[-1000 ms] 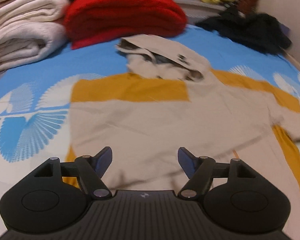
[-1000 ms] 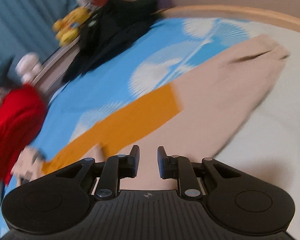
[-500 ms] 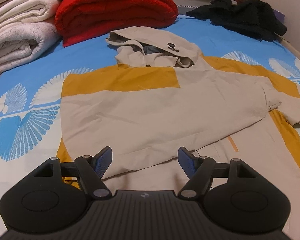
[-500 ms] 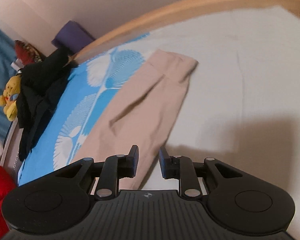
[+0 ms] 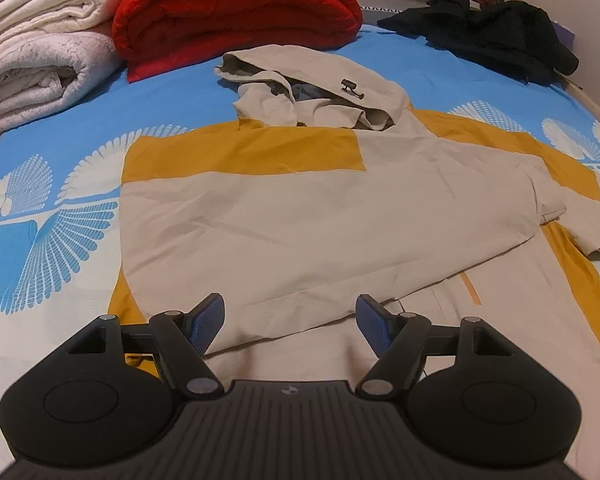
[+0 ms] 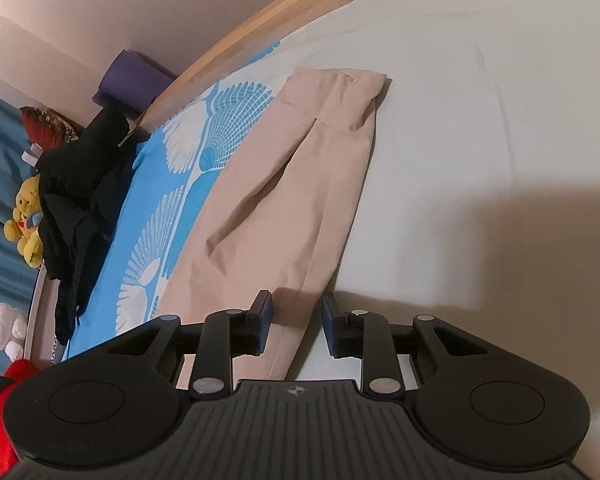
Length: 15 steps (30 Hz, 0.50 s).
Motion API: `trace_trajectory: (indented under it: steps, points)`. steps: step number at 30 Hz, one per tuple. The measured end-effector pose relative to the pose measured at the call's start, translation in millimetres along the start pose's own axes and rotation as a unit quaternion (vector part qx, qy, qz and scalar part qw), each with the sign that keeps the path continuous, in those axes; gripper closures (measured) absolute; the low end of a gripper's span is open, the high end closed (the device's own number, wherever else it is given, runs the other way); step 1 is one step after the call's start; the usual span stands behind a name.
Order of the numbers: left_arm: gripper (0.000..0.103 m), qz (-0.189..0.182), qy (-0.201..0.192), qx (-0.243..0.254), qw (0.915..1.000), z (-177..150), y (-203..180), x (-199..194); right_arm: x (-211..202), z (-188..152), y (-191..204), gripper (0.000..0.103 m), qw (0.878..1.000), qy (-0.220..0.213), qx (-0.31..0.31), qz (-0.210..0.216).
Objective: Fold large clothes
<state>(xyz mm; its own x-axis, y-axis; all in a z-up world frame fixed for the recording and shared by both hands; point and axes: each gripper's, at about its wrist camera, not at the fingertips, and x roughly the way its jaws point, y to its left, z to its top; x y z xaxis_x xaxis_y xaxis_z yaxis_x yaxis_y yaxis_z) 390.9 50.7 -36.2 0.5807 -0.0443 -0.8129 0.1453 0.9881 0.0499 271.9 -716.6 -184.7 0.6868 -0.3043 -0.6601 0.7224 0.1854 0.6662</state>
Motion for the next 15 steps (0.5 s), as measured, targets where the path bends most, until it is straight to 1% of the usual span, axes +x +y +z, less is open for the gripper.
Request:
trace_trajectory:
  steps: [4, 6, 7, 8, 10, 11, 13, 15]
  points:
    - [0.026, 0.004, 0.0, -0.006, 1.0, 0.1, 6.0, -1.0, 2.5, -1.4, 5.2, 0.075, 1.0, -0.014, -0.001, -0.008]
    - [0.026, 0.005, -0.001, -0.009, 0.9999, 0.2, 9.9, -2.0, 2.8, -2.7, 8.5, 0.08, 1.0, -0.023, -0.002, -0.016]
    - [0.026, 0.006, -0.001, -0.011, 0.9999, 0.2, 11.7, -2.8, 2.6, -3.3, 10.7, 0.089, 0.999, -0.03, -0.004, -0.021]
    - [0.026, 0.006, -0.001, -0.012, 0.9999, 0.4, 13.5, -3.8, 2.1, -4.0, 13.1, 0.093, 0.999, -0.036, -0.007, -0.026]
    - [0.026, 0.006, -0.004, -0.015, 0.9999, 1.3, 17.4, -6.4, -0.6, -5.9, 19.7, 0.097, 0.998, -0.051, -0.016, -0.032]
    - [0.026, 0.006, -0.005, -0.017, 0.9998, 2.0, 19.7, -7.7, -4.0, -8.0, 27.7, 0.101, 0.997, -0.065, -0.032, -0.037]
    - [0.026, 0.006, -0.007, -0.026, 0.9996, 3.7, 25.6, -10.6, -12.9, -14.1, 47.9, 0.101, 0.992, -0.096, -0.07, -0.047]
    - [0.026, 0.005, -0.012, -0.037, 0.9992, 6.7, 34.3, -14.2, -26.1, -23.8, 76.2, 0.102, 0.983, -0.132, -0.116, -0.058]
